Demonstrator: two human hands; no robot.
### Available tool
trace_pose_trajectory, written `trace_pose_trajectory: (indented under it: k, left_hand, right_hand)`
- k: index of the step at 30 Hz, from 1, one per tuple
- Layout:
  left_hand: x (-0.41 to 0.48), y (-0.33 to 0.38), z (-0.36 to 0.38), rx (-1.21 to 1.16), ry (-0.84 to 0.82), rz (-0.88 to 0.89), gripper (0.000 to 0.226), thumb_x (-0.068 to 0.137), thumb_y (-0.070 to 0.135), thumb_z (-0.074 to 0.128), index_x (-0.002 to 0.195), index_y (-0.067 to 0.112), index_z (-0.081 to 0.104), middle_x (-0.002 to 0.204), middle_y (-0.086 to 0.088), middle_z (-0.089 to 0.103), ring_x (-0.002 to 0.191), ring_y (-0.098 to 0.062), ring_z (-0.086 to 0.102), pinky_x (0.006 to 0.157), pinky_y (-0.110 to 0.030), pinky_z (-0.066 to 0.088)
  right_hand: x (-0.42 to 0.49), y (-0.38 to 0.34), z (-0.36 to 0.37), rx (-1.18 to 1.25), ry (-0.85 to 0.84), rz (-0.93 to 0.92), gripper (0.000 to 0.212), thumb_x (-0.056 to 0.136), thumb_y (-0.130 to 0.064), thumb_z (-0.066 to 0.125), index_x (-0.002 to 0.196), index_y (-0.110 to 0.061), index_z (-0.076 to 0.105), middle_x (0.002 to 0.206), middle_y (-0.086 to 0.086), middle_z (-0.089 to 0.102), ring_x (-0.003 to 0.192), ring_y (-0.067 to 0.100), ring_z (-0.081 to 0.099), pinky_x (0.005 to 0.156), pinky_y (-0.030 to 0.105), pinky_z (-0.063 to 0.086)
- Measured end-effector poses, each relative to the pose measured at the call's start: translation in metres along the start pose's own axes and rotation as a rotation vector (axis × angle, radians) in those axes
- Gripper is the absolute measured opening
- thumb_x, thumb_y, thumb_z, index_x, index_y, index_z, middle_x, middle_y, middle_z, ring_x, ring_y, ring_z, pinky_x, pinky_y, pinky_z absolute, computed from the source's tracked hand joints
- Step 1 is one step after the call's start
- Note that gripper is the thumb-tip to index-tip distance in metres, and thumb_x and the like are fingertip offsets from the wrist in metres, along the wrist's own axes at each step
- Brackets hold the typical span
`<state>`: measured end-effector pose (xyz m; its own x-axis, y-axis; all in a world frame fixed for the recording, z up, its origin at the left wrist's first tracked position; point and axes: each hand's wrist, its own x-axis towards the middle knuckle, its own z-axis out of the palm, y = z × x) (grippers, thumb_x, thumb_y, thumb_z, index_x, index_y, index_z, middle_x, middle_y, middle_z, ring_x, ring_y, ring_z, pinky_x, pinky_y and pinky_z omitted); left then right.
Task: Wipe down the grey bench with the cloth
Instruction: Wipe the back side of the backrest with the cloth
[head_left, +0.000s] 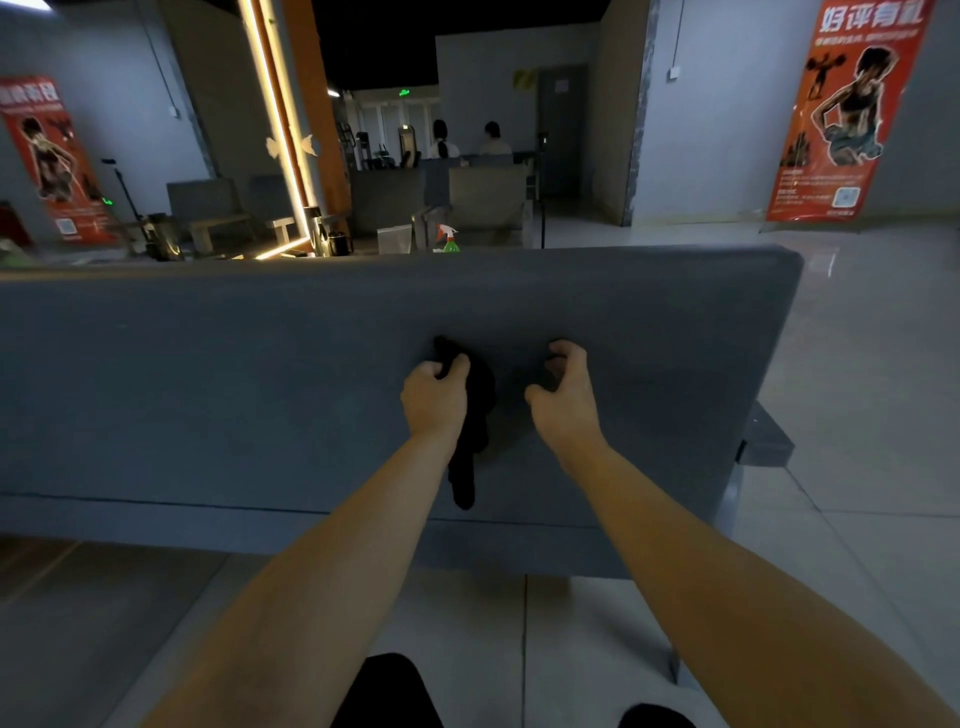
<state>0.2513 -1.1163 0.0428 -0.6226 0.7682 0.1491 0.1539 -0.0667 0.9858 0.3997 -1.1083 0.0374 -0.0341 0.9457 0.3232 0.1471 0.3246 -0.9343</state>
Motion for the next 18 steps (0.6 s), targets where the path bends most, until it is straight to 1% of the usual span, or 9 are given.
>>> trace_pose_trajectory:
  k: [1, 3, 5, 6, 8, 12, 15, 17, 18]
  left_hand:
    - [-0.006, 0.003, 0.000, -0.036, -0.053, -0.029, 0.037, 0.093, 0.049, 0.066, 0.110, 0.015, 0.067, 0.110, 0.000, 0.068, 0.097, -0.017, 0.065, 0.088, -0.036, 0.057]
    - [-0.015, 0.013, 0.002, -0.106, -0.168, -0.101, 0.039, 0.092, 0.051, 0.068, 0.112, 0.018, 0.067, 0.114, -0.001, 0.068, 0.101, -0.019, 0.066, 0.094, -0.042, 0.057]
    - [-0.023, 0.025, 0.004, -0.144, -0.264, -0.181, 0.040, 0.092, 0.052, 0.068, 0.113, 0.018, 0.069, 0.108, -0.001, 0.069, 0.097, -0.019, 0.066, 0.089, -0.038, 0.057]
    - [-0.027, 0.029, 0.005, -0.147, -0.308, -0.209, 0.037, 0.093, 0.052, 0.066, 0.109, 0.019, 0.069, 0.103, 0.001, 0.068, 0.093, -0.017, 0.065, 0.085, -0.035, 0.056]
    - [-0.032, 0.031, 0.003, -0.138, -0.392, -0.231, 0.034, 0.095, 0.052, 0.063, 0.108, 0.022, 0.068, 0.103, 0.002, 0.067, 0.095, -0.015, 0.065, 0.082, -0.030, 0.054]
    - [-0.035, 0.016, -0.012, -0.075, -0.453, -0.089, 0.023, 0.096, 0.049, 0.064, 0.099, 0.027, 0.067, 0.114, 0.001, 0.070, 0.101, -0.010, 0.066, 0.094, -0.028, 0.054]
    - [-0.040, 0.004, -0.022, -0.031, -0.514, 0.055, 0.050, 0.093, 0.048, 0.069, 0.135, 0.029, 0.049, 0.131, 0.007, 0.055, 0.113, -0.005, 0.058, 0.097, -0.027, 0.051]
    - [-0.043, -0.007, -0.025, -0.024, -0.610, 0.146, 0.064, 0.088, 0.052, 0.072, 0.140, 0.044, 0.037, 0.142, 0.010, 0.043, 0.126, -0.003, 0.048, 0.101, -0.026, 0.047]
    - [-0.044, -0.012, -0.025, 0.039, -0.665, 0.200, 0.066, 0.085, 0.056, 0.073, 0.140, 0.048, 0.037, 0.146, 0.012, 0.039, 0.130, -0.003, 0.044, 0.104, -0.026, 0.045]
  right_hand:
    - [-0.008, 0.002, -0.002, -0.036, -0.046, -0.037, 0.059, 0.090, 0.000, 0.061, 0.139, -0.026, 0.040, 0.129, -0.004, 0.050, 0.122, 0.014, 0.049, 0.090, 0.020, 0.044]
    - [-0.020, 0.004, -0.007, -0.017, -0.225, -0.089, 0.064, 0.089, 0.001, 0.064, 0.140, -0.030, 0.039, 0.128, -0.010, 0.051, 0.122, 0.009, 0.051, 0.083, 0.006, 0.043]
    - [-0.028, 0.006, -0.010, 0.022, -0.414, -0.107, 0.073, 0.087, -0.003, 0.072, 0.141, -0.038, 0.036, 0.132, -0.013, 0.050, 0.122, 0.004, 0.052, 0.089, 0.009, 0.047]
    - [-0.029, 0.008, -0.008, -0.013, -0.426, -0.141, 0.077, 0.086, -0.008, 0.075, 0.143, -0.041, 0.035, 0.137, -0.010, 0.049, 0.125, 0.005, 0.051, 0.096, 0.016, 0.048]
    - [-0.031, 0.009, -0.003, -0.147, -0.311, -0.219, 0.075, 0.087, -0.015, 0.076, 0.145, -0.041, 0.037, 0.141, -0.004, 0.050, 0.127, 0.011, 0.051, 0.103, 0.030, 0.047]
    - [-0.033, 0.006, -0.006, -0.275, -0.146, -0.237, 0.042, 0.098, -0.013, 0.064, 0.139, -0.022, 0.057, 0.124, -0.006, 0.066, 0.110, 0.009, 0.061, 0.096, 0.026, 0.051]
    - [-0.031, 0.008, -0.011, -0.235, -0.027, -0.117, 0.026, 0.100, -0.014, 0.060, 0.124, -0.018, 0.066, 0.111, -0.002, 0.071, 0.098, 0.010, 0.065, 0.078, 0.020, 0.054]
    - [-0.029, 0.008, -0.009, -0.146, 0.053, -0.001, 0.019, 0.101, -0.028, 0.060, 0.107, -0.013, 0.069, 0.097, 0.002, 0.072, 0.089, 0.019, 0.068, 0.066, 0.023, 0.052]
    - [-0.029, 0.007, -0.006, -0.090, 0.087, 0.042, 0.029, 0.101, -0.036, 0.060, 0.098, -0.009, 0.069, 0.090, 0.006, 0.072, 0.084, 0.023, 0.069, 0.062, 0.027, 0.053]
